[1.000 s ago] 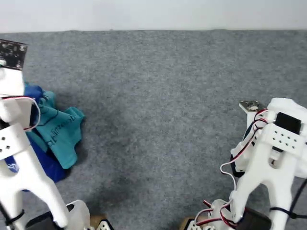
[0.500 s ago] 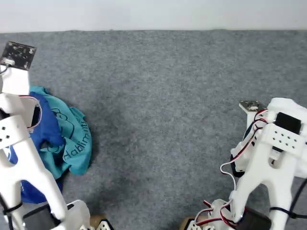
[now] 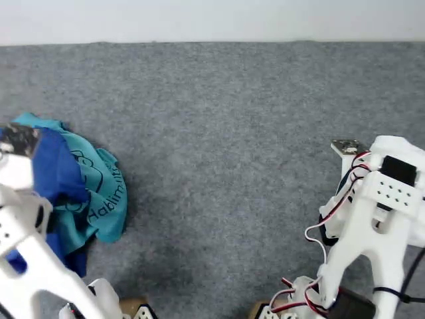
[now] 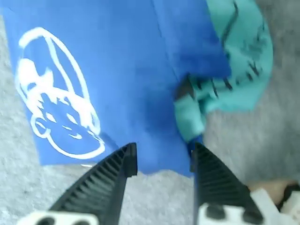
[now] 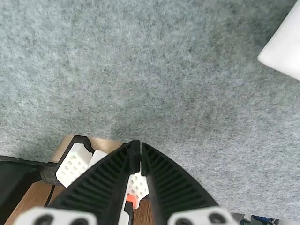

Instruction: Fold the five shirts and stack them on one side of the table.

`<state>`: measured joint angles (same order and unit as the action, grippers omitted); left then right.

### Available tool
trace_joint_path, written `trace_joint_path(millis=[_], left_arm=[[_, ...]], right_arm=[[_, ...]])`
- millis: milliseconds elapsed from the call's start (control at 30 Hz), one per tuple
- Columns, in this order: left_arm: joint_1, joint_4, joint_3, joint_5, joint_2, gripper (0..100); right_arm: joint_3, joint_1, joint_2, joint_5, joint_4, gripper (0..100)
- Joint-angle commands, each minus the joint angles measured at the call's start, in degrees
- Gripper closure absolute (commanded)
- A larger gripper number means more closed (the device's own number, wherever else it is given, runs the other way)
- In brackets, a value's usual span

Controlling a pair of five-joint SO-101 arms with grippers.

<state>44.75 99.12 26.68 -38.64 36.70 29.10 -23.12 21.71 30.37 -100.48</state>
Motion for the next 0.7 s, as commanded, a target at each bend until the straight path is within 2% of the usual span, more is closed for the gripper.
trace_joint_path(millis=[0,167,400,667], left_arm=[[0.8,1.1,6.6,-1.1,6.0,80],[3.1,-5.0,15.0,-0.9,8.4,80],[8.4,-13.5,19.4,-1.1,8.1,80],[8.5,-20.7,27.4,-0.9,8.4,81]], right_arm=[[-0.3,0.4,1.4,-0.7,-1.9,99.0],[-0.3,0.4,1.7,-0.7,-2.1,99.0],[-0.3,0.4,1.7,-0.7,-2.1,99.0],[-0.3,0.4,1.7,-0.7,-2.2,99.0]])
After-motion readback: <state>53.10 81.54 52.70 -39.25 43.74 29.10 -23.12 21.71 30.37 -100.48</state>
